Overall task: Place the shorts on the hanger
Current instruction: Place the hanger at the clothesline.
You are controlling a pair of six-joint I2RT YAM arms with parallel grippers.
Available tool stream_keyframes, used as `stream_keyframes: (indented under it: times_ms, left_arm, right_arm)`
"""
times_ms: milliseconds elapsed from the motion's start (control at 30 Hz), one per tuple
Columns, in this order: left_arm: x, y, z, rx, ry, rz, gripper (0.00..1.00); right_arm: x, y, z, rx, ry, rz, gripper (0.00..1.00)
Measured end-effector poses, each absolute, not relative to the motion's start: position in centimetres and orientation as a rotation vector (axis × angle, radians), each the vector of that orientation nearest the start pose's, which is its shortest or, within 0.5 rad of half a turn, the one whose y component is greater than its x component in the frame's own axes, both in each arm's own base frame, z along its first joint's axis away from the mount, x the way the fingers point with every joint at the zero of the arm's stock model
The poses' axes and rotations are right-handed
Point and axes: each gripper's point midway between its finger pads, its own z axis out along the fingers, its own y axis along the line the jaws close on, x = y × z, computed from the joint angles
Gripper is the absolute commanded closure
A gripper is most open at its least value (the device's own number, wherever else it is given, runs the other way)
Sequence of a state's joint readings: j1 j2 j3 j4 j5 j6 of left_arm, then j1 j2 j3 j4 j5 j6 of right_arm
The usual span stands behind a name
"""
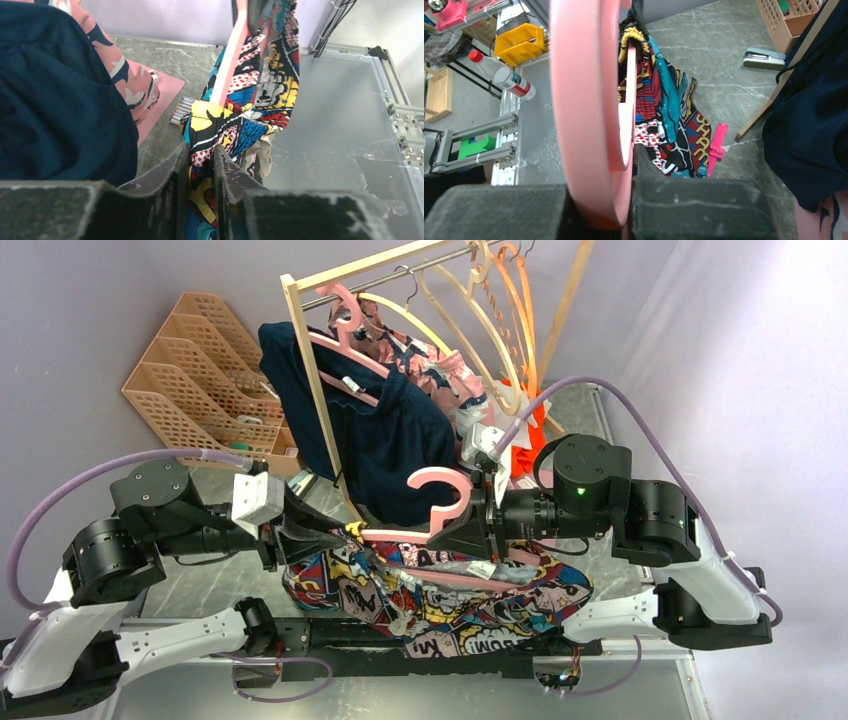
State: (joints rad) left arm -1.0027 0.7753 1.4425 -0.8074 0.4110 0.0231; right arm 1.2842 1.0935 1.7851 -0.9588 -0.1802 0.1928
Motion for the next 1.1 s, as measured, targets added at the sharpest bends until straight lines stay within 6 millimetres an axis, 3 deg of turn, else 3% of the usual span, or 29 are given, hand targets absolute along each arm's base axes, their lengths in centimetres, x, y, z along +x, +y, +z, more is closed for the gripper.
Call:
stream_keyframes:
  times_ms: [100,167,233,367,500,600,700,767,867,967,1100]
  left_arm:
    - [5.5,-21.5,42.5,1.158,1.390,-1.065,0.79]
    - [5.4,-21.3,42.7,1.154,1.383,-1.066,0.72]
    - [5.3,-21.1,42.8,1.145,1.380,-1.065,0.44]
    - [5.2,-20.4,43.0,1.115,1.378,-1.059,0.01]
    - [5.1,-19.7,44.2,1.077,1.354,-1.054,0.01]
    - [4.9,-18.5,47.1,1.016,1.273,-1.043,0.01]
    - [4.1,-15.9,51.8,0.915,1.121,-1.029,0.01]
    - [2.7,-12.8,56.3,0.816,0.959,-1.020,0.01]
    - [0.4,-8.3,60.8,0.702,0.770,-1.011,0.01]
    - [-1.8,-3.9,64.2,0.603,0.621,-0.995,0.00]
    - [-2.7,-1.5,65.8,0.544,0.567,-0.983,0.00]
  right_arm:
    - [4.0,27.3,44.7,-1.161,1.638,1.163,1.00]
    - [3.9,27.3,44.7,-1.161,1.636,1.163,1.00]
    - [3.9,27.3,44.8,-1.162,1.632,1.166,1.00]
    - [3.9,26.9,45.1,-1.154,1.621,1.167,1.00]
    - [3.6,26.3,47.0,-1.138,1.577,1.192,1.00]
    - [3.0,25.9,50.1,-1.124,1.500,1.243,1.00]
    - [1.7,25.6,55.1,-1.117,1.366,1.333,1.00]
    - [0.3,25.1,59.0,-1.122,1.221,1.419,1.00]
    - [-1.6,23.6,63.0,-1.127,1.032,1.506,1.00]
    - [-2.5,22.2,64.1,-1.131,0.950,1.518,1.00]
    - [-1.2,21.6,63.5,-1.091,0.990,1.436,1.00]
